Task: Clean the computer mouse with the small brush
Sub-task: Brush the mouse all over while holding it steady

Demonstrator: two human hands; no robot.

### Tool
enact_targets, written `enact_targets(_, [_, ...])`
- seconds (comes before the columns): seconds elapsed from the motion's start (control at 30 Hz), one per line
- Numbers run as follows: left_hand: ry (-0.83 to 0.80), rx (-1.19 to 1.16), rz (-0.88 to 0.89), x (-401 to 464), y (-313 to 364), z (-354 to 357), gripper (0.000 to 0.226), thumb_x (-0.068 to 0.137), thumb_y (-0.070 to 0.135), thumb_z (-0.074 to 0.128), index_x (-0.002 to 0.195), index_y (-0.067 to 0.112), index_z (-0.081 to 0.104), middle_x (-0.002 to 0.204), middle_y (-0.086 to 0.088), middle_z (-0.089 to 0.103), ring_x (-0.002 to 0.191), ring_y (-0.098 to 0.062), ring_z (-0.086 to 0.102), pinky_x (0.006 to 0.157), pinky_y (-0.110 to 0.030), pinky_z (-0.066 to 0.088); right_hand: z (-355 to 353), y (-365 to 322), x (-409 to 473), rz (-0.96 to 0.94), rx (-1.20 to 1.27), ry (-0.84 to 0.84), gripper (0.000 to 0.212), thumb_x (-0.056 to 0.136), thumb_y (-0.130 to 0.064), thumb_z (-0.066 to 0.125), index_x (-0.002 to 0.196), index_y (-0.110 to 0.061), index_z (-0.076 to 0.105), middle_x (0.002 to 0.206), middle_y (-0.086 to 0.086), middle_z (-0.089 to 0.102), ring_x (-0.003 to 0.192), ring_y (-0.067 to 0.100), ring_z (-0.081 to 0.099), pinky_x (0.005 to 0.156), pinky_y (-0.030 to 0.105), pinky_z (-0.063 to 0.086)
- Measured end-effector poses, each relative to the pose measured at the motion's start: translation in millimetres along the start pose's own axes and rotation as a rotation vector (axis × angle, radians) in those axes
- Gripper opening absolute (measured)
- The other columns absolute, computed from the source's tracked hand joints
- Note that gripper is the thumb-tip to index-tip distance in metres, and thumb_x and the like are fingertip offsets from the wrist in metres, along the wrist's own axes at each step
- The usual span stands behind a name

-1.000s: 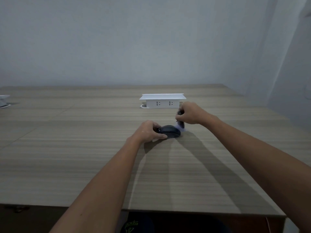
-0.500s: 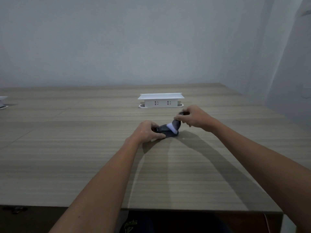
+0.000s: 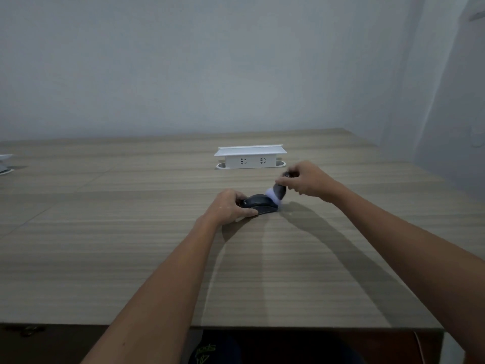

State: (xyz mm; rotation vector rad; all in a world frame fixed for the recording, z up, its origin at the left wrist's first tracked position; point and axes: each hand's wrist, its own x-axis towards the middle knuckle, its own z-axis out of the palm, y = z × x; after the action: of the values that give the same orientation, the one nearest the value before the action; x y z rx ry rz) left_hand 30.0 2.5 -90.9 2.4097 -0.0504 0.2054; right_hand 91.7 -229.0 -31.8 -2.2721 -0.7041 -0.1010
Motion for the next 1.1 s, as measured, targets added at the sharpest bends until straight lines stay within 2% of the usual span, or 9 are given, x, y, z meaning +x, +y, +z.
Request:
enact_targets(0.07, [-0.003,0.007,-0.004,0,0,0,0.034,0.076,0.037,0.082,0.105,0.019,0.079,0.087,-0.003,0.077,0.075,-0.014,0.064,0.065,-0.025,0.046,3,-3,-1,0.007,0.09,-0.04,0.022,0.088,-0.024,0.068,0.087,-0.004,0.074,0.067,0.001,0.061,0.052,0.011,0.05,0.048,0.022,0.042])
enact_targets(0.2, [0.002,0.009,-0.007,-2,2,0,0.035,0.076,0.037,0.082,0.106,0.019,0.079,0.088,-0.001,0.077,0.081,-0.016,0.067,0.071,-0.028,0.049,3,-1,4,0.014,-0.219,-0.027,0.017,0.085,-0.016,0.065,0.084,-0.004,0.078,0.065,-0.005,0.062,0.059,0.009,0.051,0.05,0.015,0.036])
enact_targets(0.27, [0.005,0.003,-0.011,-2,1,1,0.035,0.077,0.037,0.082,0.107,0.019,0.078,0.088,-0.001,0.076,0.083,-0.017,0.068,0.07,-0.027,0.049,2,0,3,-0.001,-0.154,-0.001,0.016,0.085,-0.018,0.066,0.082,-0.008,0.078,0.064,-0.004,0.062,0.057,0.008,0.051,0.049,0.013,0.037])
enact_targets(0.37, [0.013,0.015,-0.014,-3,1,1,0.036,0.076,0.038,0.081,0.107,0.02,0.078,0.09,-0.003,0.077,0.086,-0.02,0.069,0.073,-0.03,0.051,6,1,-1,0.019,0.047,0.0,0.019,0.087,-0.025,0.066,0.084,-0.008,0.074,0.065,-0.001,0.062,0.051,0.008,0.05,0.05,0.023,0.042])
enact_targets(0.47, [0.032,0.024,-0.028,-4,2,2,0.036,0.075,0.04,0.082,0.105,0.019,0.079,0.09,-0.003,0.077,0.088,-0.021,0.07,0.078,-0.035,0.055,9,6,-3,-0.007,-0.13,0.05,0.018,0.084,-0.02,0.066,0.077,-0.005,0.074,0.064,-0.001,0.063,0.054,0.009,0.052,0.057,0.024,0.04])
enact_targets(0.57, [0.041,0.081,-0.026,-3,4,3,0.038,0.073,0.045,0.081,0.098,0.017,0.079,0.086,-0.008,0.076,0.083,-0.025,0.069,0.073,-0.039,0.054,10,3,-7,-0.032,-0.076,0.096,0.018,0.084,-0.022,0.065,0.073,-0.012,0.075,0.061,-0.007,0.061,0.055,0.005,0.05,0.055,0.018,0.038])
enact_targets(0.7, [0.024,0.124,-0.03,0,5,1,0.045,0.079,0.055,0.072,0.092,0.012,0.078,0.083,-0.013,0.075,0.071,-0.024,0.064,0.062,-0.035,0.045,15,2,-13,-0.067,-0.016,0.071,0.015,0.084,-0.024,0.067,0.079,-0.013,0.076,0.061,-0.008,0.06,0.054,0.003,0.05,0.058,0.024,0.04])
enact_targets(0.97, [-0.04,0.079,0.032,1,10,-4,0.028,0.094,0.032,0.062,0.109,0.013,0.076,0.099,-0.005,0.077,0.096,-0.025,0.07,0.087,-0.039,0.052,11,12,-19,-0.086,0.14,0.076,0.014,0.089,-0.023,0.066,0.086,-0.013,0.076,0.069,-0.001,0.064,0.053,0.005,0.053,0.056,0.025,0.048])
enact_targets(1.1, [-0.027,0.1,0.041,2,12,-1,0.031,0.095,0.032,0.061,0.113,0.012,0.075,0.103,-0.009,0.076,0.098,-0.026,0.069,0.089,-0.042,0.053,12,24,-20,-0.061,-0.047,0.14,0.012,0.086,-0.022,0.068,0.085,-0.014,0.077,0.071,-0.008,0.066,0.06,0.002,0.056,0.062,0.023,0.046])
